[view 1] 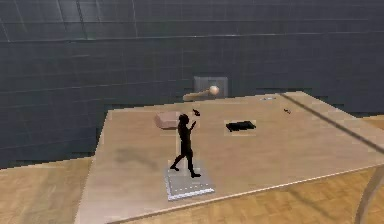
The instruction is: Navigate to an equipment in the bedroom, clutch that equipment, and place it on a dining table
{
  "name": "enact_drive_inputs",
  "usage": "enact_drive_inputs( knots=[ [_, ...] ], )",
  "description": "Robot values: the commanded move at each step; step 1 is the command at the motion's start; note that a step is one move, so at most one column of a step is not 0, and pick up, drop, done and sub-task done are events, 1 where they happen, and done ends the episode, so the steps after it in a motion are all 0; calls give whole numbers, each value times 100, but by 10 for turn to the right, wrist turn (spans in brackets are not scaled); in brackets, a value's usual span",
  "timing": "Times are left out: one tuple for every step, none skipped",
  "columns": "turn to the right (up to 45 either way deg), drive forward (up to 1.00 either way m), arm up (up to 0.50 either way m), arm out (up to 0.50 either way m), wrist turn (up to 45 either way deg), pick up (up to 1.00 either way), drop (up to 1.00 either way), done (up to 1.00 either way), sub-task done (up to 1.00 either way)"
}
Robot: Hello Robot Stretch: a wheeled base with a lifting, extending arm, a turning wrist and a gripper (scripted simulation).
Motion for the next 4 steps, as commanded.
enact_drive_inputs(
  knots=[
    [-120,0,0,0,0,0,0,0,0],
    [0,35,0,0,0,0,0,0,0],
    [-450,0,0,0,0,0,0,0,0],
    [-450,0,0,0,0,0,0,0,0]
  ],
)
